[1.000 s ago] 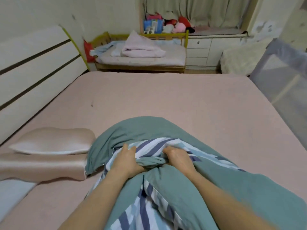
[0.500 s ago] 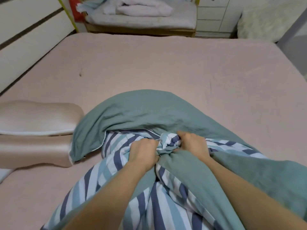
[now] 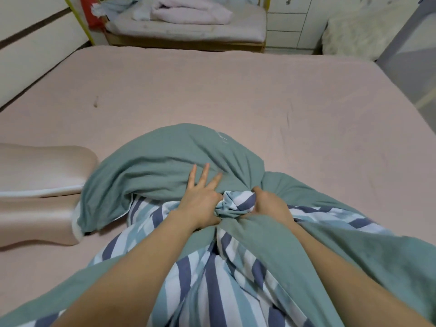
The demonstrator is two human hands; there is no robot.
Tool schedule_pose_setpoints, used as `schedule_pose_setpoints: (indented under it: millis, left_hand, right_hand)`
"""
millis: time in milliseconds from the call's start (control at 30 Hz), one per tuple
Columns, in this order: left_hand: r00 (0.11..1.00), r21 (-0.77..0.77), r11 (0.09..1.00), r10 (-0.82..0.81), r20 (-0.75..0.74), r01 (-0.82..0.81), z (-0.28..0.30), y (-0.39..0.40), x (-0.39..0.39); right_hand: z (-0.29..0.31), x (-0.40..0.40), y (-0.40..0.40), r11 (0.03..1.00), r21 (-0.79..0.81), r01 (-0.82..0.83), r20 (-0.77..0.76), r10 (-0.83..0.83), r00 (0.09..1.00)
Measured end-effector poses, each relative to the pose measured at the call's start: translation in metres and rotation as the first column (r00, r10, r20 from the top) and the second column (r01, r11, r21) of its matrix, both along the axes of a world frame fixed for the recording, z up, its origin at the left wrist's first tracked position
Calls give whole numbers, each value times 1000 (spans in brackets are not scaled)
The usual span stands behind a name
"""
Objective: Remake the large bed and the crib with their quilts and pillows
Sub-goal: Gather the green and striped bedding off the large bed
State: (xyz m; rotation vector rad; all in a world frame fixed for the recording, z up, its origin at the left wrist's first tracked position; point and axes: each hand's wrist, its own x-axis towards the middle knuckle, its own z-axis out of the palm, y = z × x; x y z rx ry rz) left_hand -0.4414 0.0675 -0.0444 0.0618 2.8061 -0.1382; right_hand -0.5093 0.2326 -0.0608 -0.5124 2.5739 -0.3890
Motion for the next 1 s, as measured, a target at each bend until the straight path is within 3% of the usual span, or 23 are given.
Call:
schedule_pose_setpoints:
  millis: [67,167,200,333,400,467,533,600,767,900,1000]
  left_hand:
    - [994,92,995,19,111,-30,13,8,11]
    - [1000,136,991,1,-25,2,40,27,40]
    - [999,154,988,12,-45,-5,51,35,54]
    - [997,296,954,64,-51,-46,83,57,96]
    - [994,366,928,100,-49,-76,102,72,110]
    - [994,405,913,89,-67,-54,118,91,125]
    - [997,403,915,50,-60,-22,133,116,151]
    - [996,382,924,51,-66,-22,142,139,180]
    - [948,339,939,161,-275,-61,145,172,249]
    - [973,126,979,177,-148,-159,154,191,291]
    - [976,162,976,167,-142,-143,164,201,303]
  right_hand:
    - [16,22,16,1000,-21,2,-55,-3,998]
    - [43,48,36,998,-58,-6,-119,-1,993]
    - [57,57,45,998,-61,-21,-83,16,996]
    - [104,76,72,992,-127,13,301,26,953]
    - [117,97,81,992,29,-124,242,113,964]
    - [114,120,89,973,147,-175,65,167,984]
    - [110,148,105,990,65,-124,-42,127,991]
    - [112,173,124,996,-71,-44,-27,42,999]
    - [129,229,163,989,-148,-27,-117,10,993]
    - [154,267,187,979,-203,11,-198,-52,979]
    - [174,310,203,961,-268,62,-233,-127,964]
